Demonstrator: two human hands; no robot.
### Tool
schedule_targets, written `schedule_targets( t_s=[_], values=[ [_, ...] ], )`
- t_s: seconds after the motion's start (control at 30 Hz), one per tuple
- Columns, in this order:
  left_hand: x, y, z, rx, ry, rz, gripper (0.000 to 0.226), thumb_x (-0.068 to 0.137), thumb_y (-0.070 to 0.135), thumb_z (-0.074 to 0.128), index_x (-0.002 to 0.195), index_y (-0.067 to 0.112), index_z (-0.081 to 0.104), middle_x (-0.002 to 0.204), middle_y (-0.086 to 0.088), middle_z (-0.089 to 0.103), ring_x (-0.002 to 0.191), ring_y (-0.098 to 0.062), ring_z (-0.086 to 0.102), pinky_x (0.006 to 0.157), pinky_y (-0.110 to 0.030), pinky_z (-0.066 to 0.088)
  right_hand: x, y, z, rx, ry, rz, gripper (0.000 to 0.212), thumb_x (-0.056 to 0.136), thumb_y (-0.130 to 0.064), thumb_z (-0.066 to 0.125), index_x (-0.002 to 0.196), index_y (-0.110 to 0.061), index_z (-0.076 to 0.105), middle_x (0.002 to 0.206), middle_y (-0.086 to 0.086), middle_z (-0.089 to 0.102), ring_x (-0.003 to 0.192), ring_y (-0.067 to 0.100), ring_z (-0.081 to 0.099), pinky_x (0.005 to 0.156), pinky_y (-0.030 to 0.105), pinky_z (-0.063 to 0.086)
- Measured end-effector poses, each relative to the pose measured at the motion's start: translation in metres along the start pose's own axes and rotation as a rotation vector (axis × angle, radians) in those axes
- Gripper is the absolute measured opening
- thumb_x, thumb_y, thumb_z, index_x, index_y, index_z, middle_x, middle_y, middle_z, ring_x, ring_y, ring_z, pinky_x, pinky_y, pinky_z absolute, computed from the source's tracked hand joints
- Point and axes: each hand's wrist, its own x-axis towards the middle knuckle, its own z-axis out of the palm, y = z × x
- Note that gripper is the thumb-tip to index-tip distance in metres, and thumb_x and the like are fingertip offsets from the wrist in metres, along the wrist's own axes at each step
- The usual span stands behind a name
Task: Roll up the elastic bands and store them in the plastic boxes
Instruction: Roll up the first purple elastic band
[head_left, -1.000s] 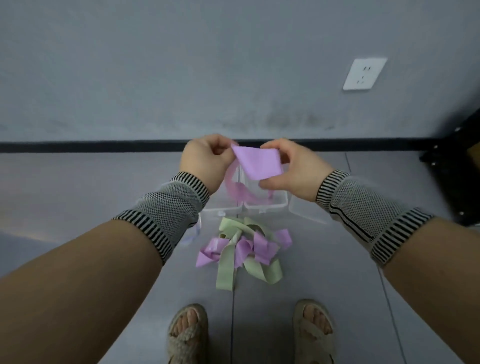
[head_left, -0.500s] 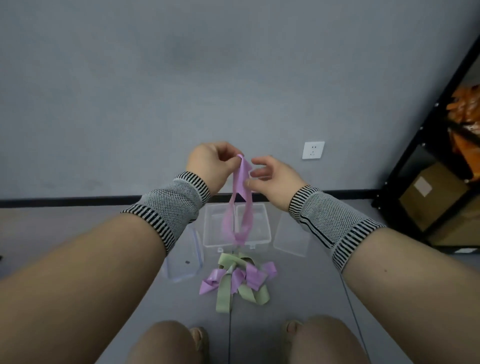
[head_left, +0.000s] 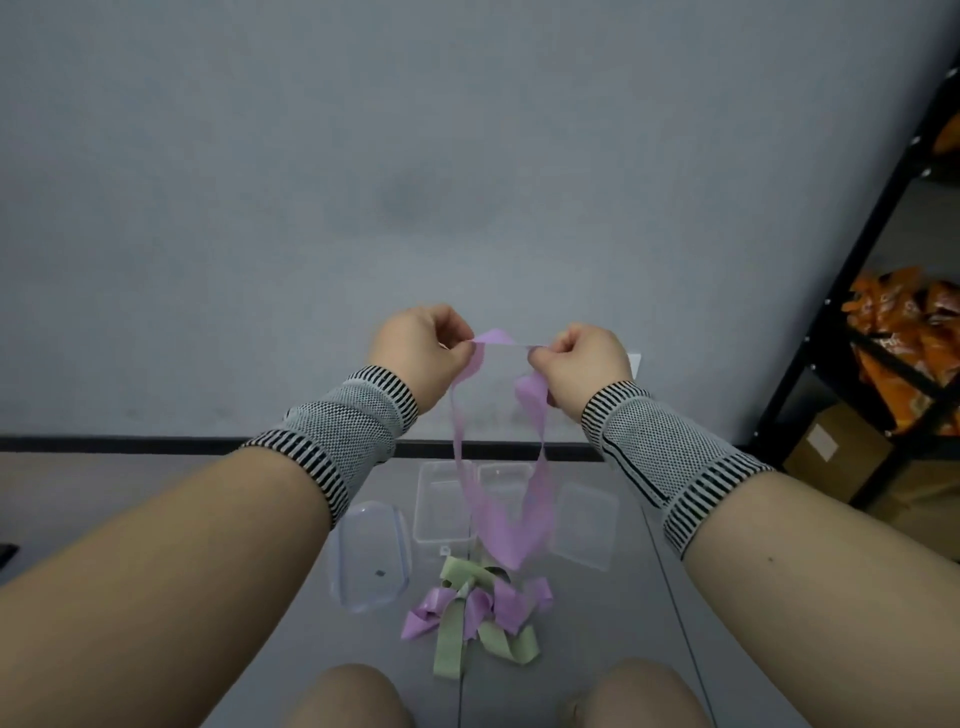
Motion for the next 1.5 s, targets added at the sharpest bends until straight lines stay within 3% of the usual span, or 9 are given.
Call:
schedule_targets(
  t_s=[0.1, 0.2, 0.27, 0.47, 0.67, 0.93, 1.13, 1.33, 1.5],
  values=[
    [0.009, 0.003, -0.009, 0.028, -0.015, -0.001, 0.015, 0.082, 0.019, 0.065, 0.07, 0.025, 0.059, 0.074, 0.004, 0.065, 0.073, -0.017, 0.062, 0.073, -0.029, 0.053, 0.004, -0.023, -0.001, 0.285, -0.05, 0.119, 0.017, 0.08, -0.006, 0.06, 0.067, -0.013, 0.053, 0.069, 0.008, 0.06, 0.071, 0.035, 0.067, 0.069, 0.049, 0.059],
    [0.021, 0.006, -0.018, 0.012, -0.012, -0.021, 0.011, 0.083, 0.02, 0.066, 0.073, 0.022, 0.061, 0.072, 0.005, 0.062, 0.069, -0.015, 0.058, 0.067, -0.024, 0.047, 0.012, -0.043, -0.002, 0.405, -0.213, 0.184, 0.011, 0.084, -0.002, 0.055, 0.089, -0.01, 0.061, 0.086, 0.014, 0.061, 0.063, 0.028, 0.059, 0.063, 0.036, 0.056],
    [0.029, 0.005, -0.025, -0.02, -0.004, -0.037, 0.009, 0.083, 0.018, 0.066, 0.075, 0.02, 0.063, 0.072, 0.003, 0.062, 0.069, -0.014, 0.057, 0.067, -0.024, 0.046, 0.016, -0.053, -0.003, 0.418, -0.302, 0.184, 0.011, 0.082, -0.001, 0.056, 0.079, -0.011, 0.06, 0.077, 0.013, 0.061, 0.057, 0.021, 0.049, 0.055, 0.026, 0.044],
    [0.043, -0.004, -0.045, -0.156, 0.014, -0.086, 0.021, 0.083, 0.012, 0.065, 0.067, 0.023, 0.058, 0.067, 0.004, 0.061, 0.061, -0.013, 0.056, 0.054, -0.017, 0.045, 0.024, -0.074, -0.017, 0.656, -0.51, 0.191, 0.011, 0.085, -0.005, 0.06, 0.092, -0.012, 0.058, 0.076, 0.01, 0.056, 0.067, 0.021, 0.053, 0.059, 0.025, 0.049],
    [0.043, -0.01, -0.055, -0.224, 0.011, -0.1, 0.02, 0.083, 0.01, 0.066, 0.068, 0.022, 0.059, 0.068, 0.005, 0.062, 0.062, -0.011, 0.056, 0.055, -0.016, 0.044, 0.034, -0.083, -0.024, 0.073, -0.324, -0.173, 0.026, 0.08, 0.003, 0.061, 0.082, -0.023, 0.064, 0.071, -0.004, 0.059, 0.073, 0.013, 0.058, 0.065, 0.014, 0.046],
    [0.039, -0.009, -0.061, -0.254, 0.003, -0.099, 0.017, 0.084, 0.013, 0.067, 0.07, 0.02, 0.061, 0.068, 0.004, 0.062, 0.059, -0.008, 0.055, 0.05, -0.011, 0.042, 0.038, -0.085, -0.026, 0.128, -0.287, -0.208, 0.024, 0.077, -0.003, 0.068, 0.077, -0.027, 0.067, 0.078, -0.003, 0.068, 0.09, 0.014, 0.063, 0.089, 0.024, 0.047],
    [0.039, -0.005, -0.067, -0.293, -0.002, -0.093, 0.017, 0.085, 0.014, 0.065, 0.069, 0.018, 0.06, 0.069, 0.002, 0.064, 0.06, -0.009, 0.059, 0.055, -0.015, 0.046, 0.037, -0.091, -0.029, 0.229, -0.281, -0.192, 0.02, 0.082, 0.001, 0.063, 0.09, -0.017, 0.067, 0.08, -0.006, 0.062, 0.077, 0.004, 0.056, 0.059, 0.006, 0.04],
    [0.036, 0.002, -0.068, -0.566, -0.13, -0.23, 0.018, 0.091, 0.015, 0.057, 0.073, 0.017, 0.053, 0.077, -0.003, 0.06, 0.063, -0.016, 0.059, 0.063, -0.028, 0.052, 0.038, -0.092, -0.027, 0.343, -0.27, -0.139, 0.029, 0.085, 0.008, 0.053, 0.079, -0.019, 0.062, 0.075, 0.004, 0.058, 0.07, 0.021, 0.056, 0.07, 0.032, 0.049],
    [0.035, 0.011, -0.072, -0.697, -0.167, -0.281, 0.017, 0.094, 0.016, 0.054, 0.077, 0.016, 0.054, 0.074, -0.003, 0.06, 0.058, -0.015, 0.058, 0.049, -0.022, 0.052, 0.04, -0.089, -0.027, 0.301, -0.21, -0.162, 0.031, 0.082, 0.008, 0.053, 0.076, -0.021, 0.064, 0.073, 0.005, 0.061, 0.066, 0.021, 0.055, 0.066, 0.03, 0.047]
  ],
)
